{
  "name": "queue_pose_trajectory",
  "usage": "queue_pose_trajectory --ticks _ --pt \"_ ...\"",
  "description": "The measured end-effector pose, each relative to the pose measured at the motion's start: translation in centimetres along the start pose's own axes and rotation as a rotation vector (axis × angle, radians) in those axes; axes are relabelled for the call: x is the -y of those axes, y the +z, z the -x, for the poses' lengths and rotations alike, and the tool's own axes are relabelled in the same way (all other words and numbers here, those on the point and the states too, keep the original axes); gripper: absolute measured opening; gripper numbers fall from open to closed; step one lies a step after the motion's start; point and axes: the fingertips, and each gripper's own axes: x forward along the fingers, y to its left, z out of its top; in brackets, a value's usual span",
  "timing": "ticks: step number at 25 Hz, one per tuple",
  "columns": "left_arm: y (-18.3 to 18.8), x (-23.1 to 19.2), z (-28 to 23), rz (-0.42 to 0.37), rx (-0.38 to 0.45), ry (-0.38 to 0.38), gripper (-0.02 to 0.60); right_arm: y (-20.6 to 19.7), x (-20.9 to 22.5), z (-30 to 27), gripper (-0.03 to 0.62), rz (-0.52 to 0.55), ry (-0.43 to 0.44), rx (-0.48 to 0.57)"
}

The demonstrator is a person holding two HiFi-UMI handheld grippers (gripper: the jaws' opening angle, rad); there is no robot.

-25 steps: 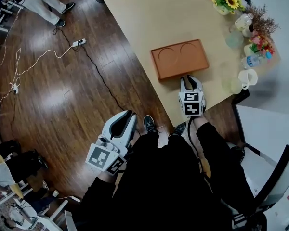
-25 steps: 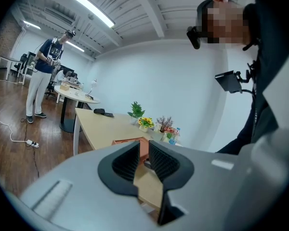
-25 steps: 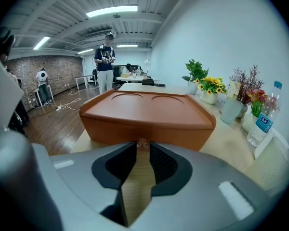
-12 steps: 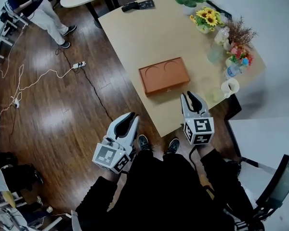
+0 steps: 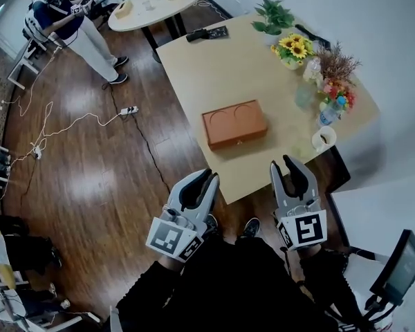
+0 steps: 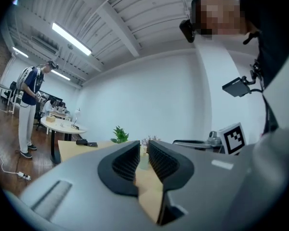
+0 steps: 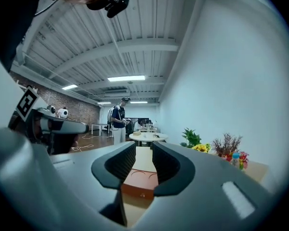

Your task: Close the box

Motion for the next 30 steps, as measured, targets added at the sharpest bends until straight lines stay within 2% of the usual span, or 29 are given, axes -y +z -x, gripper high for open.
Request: queue_pose_trajectory --ticks 4,8,15,30 --pt "2.1 0.1 2.2 -0.059 0.053 0.016 0.037 3.8 -2.7 1.9 0.103 0.019 0.019 0.103" --pt "3.5 -0.5 4.0 -0.078 0.095 0.055 0.037 6.1 -4.1 2.2 0.103 0.02 -0.001 0.165" --pt "4.8 -0.6 5.2 -0.08 0.141 0.008 0.037 7.8 -6.6 1.8 0.103 0.055 -0.003 0.192" --pt "5.5 -1.4 5.8 -0.072 0.154 -0.004 0.037 8.2 -8.1 0.9 0.103 0.094 -0.003 0.194"
